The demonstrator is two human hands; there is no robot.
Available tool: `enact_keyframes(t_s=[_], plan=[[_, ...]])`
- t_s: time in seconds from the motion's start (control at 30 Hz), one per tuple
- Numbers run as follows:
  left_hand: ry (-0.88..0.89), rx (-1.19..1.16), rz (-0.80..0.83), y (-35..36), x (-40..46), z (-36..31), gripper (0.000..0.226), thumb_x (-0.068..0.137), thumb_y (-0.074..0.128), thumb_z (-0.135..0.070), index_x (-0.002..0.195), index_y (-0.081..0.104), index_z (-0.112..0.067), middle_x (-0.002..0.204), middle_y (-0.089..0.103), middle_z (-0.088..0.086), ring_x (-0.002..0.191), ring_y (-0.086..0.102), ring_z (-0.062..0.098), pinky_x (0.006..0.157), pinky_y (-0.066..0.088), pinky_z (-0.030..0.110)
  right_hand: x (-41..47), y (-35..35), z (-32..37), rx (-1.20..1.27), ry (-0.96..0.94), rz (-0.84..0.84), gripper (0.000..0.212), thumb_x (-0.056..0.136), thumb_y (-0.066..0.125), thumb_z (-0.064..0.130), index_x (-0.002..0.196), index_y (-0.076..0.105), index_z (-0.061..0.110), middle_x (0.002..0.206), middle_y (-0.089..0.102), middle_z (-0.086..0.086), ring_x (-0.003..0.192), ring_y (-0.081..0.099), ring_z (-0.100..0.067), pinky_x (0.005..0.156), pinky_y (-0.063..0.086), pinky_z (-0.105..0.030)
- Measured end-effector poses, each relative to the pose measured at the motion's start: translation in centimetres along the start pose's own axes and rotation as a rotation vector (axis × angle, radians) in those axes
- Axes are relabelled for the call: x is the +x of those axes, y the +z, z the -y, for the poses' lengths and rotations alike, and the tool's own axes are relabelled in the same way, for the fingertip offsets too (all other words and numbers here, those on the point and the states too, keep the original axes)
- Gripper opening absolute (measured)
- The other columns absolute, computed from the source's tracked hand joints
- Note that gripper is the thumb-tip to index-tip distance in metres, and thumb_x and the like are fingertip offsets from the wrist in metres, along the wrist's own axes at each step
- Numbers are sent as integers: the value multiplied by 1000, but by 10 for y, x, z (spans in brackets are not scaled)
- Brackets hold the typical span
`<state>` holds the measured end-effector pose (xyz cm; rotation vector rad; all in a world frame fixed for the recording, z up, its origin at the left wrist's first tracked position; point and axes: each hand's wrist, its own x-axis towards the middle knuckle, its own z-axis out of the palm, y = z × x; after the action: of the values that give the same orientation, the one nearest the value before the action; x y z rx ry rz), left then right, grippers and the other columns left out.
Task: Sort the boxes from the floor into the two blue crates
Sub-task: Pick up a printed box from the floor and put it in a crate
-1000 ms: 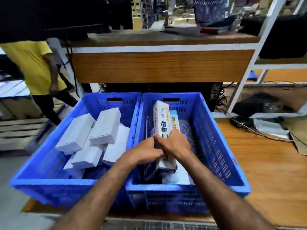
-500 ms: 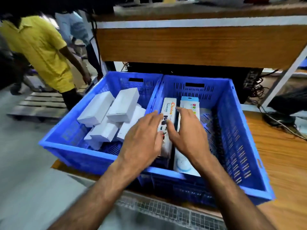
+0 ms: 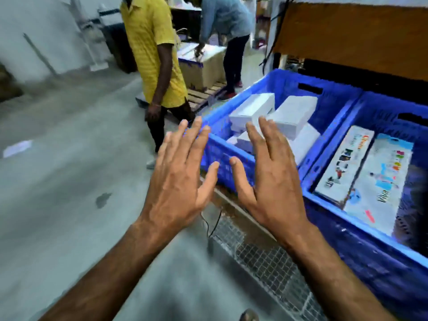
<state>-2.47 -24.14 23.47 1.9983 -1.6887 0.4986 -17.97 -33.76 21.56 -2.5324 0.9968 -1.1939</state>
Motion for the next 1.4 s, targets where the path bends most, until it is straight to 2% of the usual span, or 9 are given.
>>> enact_keyframes(t_s=[0.2, 0.47, 0.7, 0.9, 1.07, 1.2, 1.3, 1.4], plan=[[-302, 173, 1, -76, -118, 96, 66, 101, 50, -39, 157, 36, -7, 167, 28, 9, 156, 20, 27, 127, 16, 48, -24, 77, 128, 129, -211, 180, 65, 100, 56, 37, 155, 40, 5, 163, 32, -18, 153, 28, -33, 123, 24, -53], [-610, 346, -12, -183, -312, 173, 65, 103, 47, -41, 158, 33, -9, 169, 23, 7, 158, 15, 25, 129, 10, 43, -114, 146, 314, 321, -470, 365, 67, 102, 51, 40, 157, 36, 5, 165, 29, -17, 155, 23, -31, 125, 20, -51], [-876, 447, -53, -270, -466, 198, 65, 103, 48, -38, 159, 31, -8, 169, 21, 7, 158, 13, 23, 129, 8, 39, -206, 183, 461, 451, -689, 513, 67, 103, 52, 41, 157, 35, 4, 165, 28, -19, 156, 22, -32, 126, 18, -52], [-1098, 523, -44, -309, -566, 197, 64, 105, 46, -38, 158, 31, -7, 169, 21, 8, 158, 13, 26, 128, 14, 46, -265, 200, 544, 488, -872, 624, 66, 104, 48, 44, 157, 35, 5, 166, 28, -18, 155, 23, -33, 127, 14, -49], [-1322, 578, -57, -335, -649, 198, 65, 103, 45, -38, 159, 29, -9, 170, 20, 7, 158, 12, 27, 129, 2, 36, -319, 225, 614, 555, -1039, 704, 65, 102, 56, 39, 154, 39, 3, 164, 31, -20, 153, 27, -36, 126, 19, -53], [-1470, 610, -33, -350, -713, 215, 67, 104, 50, -38, 159, 28, -6, 170, 19, 9, 158, 12, 28, 129, 10, 43, -366, 256, 678, 622, -1141, 775, 64, 100, 56, 37, 153, 41, 2, 161, 35, -21, 151, 31, -38, 125, 20, -52], [-1566, 623, -18, -361, -748, 235, 68, 104, 49, -39, 160, 27, -6, 170, 17, 9, 158, 10, 28, 129, 9, 44, -394, 281, 724, 668, -1200, 841, 66, 100, 55, 38, 154, 40, 2, 162, 34, -21, 150, 31, -39, 125, 16, -48], [-1637, 605, 2, -375, -780, 261, 68, 104, 50, -38, 159, 27, -5, 169, 19, 11, 158, 11, 29, 128, 12, 47, -419, 307, 769, 718, -1217, 884, 66, 100, 56, 36, 153, 40, 0, 161, 34, -23, 151, 32, -39, 124, 22, -54]])
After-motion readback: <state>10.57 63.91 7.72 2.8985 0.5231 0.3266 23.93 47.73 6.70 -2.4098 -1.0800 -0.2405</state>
